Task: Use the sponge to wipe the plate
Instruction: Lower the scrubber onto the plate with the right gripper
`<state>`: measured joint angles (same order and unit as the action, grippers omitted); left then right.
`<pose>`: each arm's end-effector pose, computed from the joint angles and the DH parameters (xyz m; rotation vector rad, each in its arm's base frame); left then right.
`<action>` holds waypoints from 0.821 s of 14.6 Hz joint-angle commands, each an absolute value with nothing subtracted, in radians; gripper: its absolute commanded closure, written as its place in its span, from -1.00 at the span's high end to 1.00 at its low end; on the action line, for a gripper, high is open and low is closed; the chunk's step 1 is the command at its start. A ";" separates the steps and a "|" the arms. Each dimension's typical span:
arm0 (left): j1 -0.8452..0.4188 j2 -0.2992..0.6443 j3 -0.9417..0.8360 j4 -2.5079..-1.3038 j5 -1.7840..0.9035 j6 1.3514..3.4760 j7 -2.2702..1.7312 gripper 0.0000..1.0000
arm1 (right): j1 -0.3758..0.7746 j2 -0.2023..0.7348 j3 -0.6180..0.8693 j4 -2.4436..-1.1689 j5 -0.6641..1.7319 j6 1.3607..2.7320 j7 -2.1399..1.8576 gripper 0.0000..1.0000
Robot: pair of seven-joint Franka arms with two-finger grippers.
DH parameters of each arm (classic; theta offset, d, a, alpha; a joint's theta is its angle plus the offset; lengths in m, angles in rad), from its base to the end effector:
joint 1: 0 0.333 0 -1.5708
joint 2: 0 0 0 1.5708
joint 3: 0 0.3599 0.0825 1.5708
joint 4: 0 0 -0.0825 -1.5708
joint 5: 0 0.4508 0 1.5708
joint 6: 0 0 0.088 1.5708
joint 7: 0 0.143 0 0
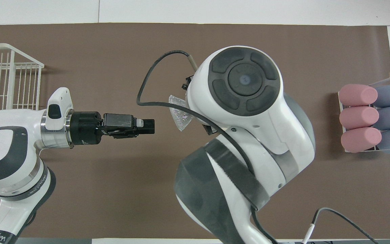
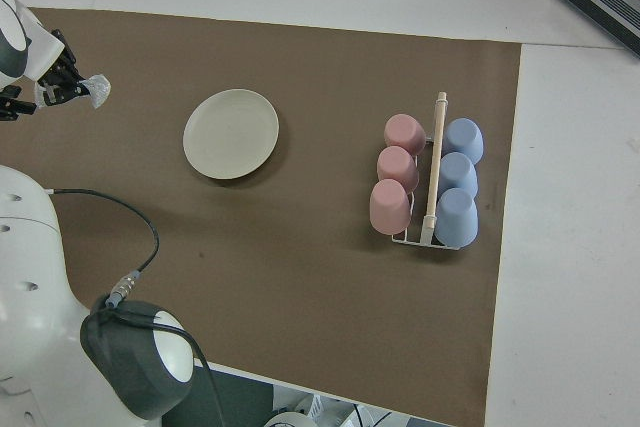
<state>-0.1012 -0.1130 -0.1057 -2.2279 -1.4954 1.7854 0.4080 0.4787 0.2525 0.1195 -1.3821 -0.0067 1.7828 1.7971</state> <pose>0.5278 -0.2353 0.4673 1.7578 0.0482 -0.1261 0.6117 0.4034 0.5872 -2.4670 1.6950 -0.0501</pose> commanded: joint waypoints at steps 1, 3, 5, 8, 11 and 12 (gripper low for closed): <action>-0.106 -0.149 -0.094 -2.237 -1.384 1.812 0.359 1.00 | 0.392 0.169 0.127 -1.561 -0.034 1.825 1.673 -1.00; -0.075 -0.149 -0.094 -2.220 -1.254 1.812 0.322 1.00 | 0.287 0.073 0.127 -1.833 -0.032 2.067 1.562 -1.00; -0.046 -0.149 -0.091 -2.214 -1.093 1.804 0.308 1.00 | 0.227 0.040 0.129 -1.991 -0.029 2.239 1.479 -1.00; 0.021 -0.152 -0.089 -2.210 -0.959 1.786 0.308 1.00 | 0.198 0.075 0.127 -2.042 -0.029 2.343 1.467 -1.00; 0.069 -0.144 -0.091 -2.180 -0.815 1.790 0.307 1.00 | 0.163 0.124 0.129 -2.144 -0.029 2.560 1.425 -1.00; 0.086 -0.143 -0.091 -2.166 -0.767 1.793 0.308 1.00 | 0.160 0.136 0.129 -2.172 -0.029 2.597 1.413 -1.00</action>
<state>0.0533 -0.1338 -0.0826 -2.1925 -0.8552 1.7979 0.3303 0.1855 0.1284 0.1153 -2.0952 -0.0145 2.4981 1.4471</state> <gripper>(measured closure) 0.000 0.912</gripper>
